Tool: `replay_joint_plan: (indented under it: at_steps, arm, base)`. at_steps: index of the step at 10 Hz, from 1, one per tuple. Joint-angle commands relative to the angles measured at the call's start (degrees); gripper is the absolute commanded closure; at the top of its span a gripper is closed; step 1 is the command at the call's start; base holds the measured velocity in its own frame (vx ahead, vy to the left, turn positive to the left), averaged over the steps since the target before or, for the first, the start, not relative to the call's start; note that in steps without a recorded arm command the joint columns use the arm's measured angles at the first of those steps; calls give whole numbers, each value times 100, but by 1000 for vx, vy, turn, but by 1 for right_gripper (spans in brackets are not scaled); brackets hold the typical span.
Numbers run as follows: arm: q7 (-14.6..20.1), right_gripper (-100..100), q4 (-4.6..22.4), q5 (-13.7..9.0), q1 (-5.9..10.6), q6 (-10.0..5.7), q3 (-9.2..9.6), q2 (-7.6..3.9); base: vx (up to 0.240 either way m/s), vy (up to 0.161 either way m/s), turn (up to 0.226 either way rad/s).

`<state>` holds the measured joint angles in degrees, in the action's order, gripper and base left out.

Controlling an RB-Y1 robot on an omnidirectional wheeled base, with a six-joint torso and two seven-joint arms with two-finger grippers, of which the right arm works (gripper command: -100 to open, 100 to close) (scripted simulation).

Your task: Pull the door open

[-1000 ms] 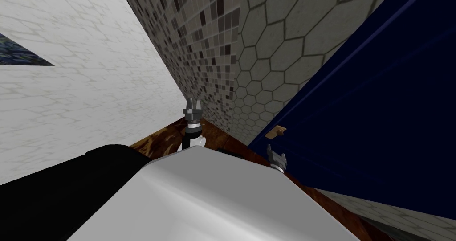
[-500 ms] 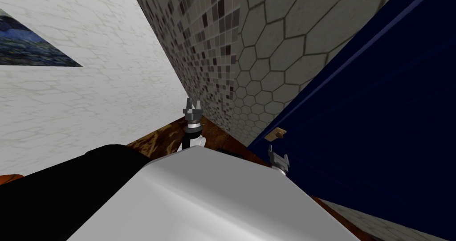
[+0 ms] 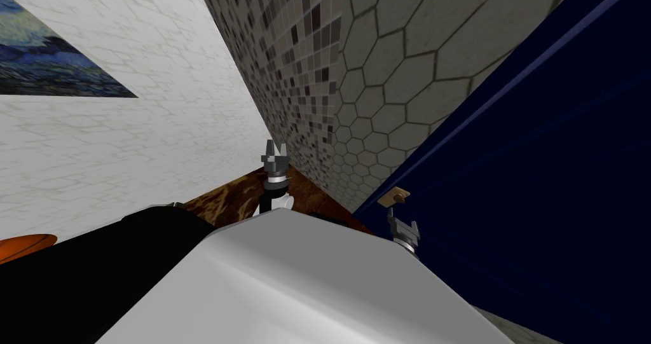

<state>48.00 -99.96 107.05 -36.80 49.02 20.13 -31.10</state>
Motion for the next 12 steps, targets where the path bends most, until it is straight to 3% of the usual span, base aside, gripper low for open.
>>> replay_joint_plan:
  at_steps: [1,4,5,6,11,12]
  arm:
    - [106,-100,158,-160,154,-114,-162,-116]
    - [328,-100,421,-419,370,-278,-444,-359]
    - [253,-100,377,-375,349,-251,-389,-299]
    - [253,100,377,-375,349,-251,-389,-299]
    - [253,100,377,-375,349,-251,-389,-299]
    - [409,100,420,-556,364,-409,-416,-292]
  base:
    - [194,-4,80]
    - [179,-12,53]
    - [73,-14,14]
    - [-6,-1,-21]
    - [-15,1,2]
    - [-3,2,-24]
